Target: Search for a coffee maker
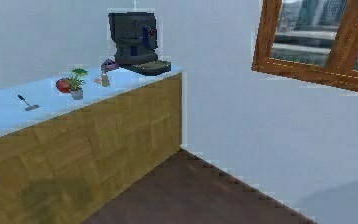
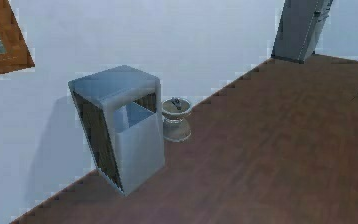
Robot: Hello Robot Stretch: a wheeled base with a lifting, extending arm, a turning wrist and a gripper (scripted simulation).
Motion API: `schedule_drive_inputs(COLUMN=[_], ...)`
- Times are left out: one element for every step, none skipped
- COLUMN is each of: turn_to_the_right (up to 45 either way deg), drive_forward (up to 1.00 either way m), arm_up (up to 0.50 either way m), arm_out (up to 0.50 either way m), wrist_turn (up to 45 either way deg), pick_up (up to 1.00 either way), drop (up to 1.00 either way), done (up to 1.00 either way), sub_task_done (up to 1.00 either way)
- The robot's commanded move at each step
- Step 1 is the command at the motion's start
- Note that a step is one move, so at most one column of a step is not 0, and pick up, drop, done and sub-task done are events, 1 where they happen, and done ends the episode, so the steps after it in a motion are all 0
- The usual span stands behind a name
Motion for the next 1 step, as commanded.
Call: schedule_drive_inputs(turn_to_the_right=[-3.0], drive_forward=[0.0], arm_up=[0.0], arm_out=[0.0], wrist_turn=[0.0], pick_up=[0.0], drop=[0.0], done=[0.0], sub_task_done=[0.0])
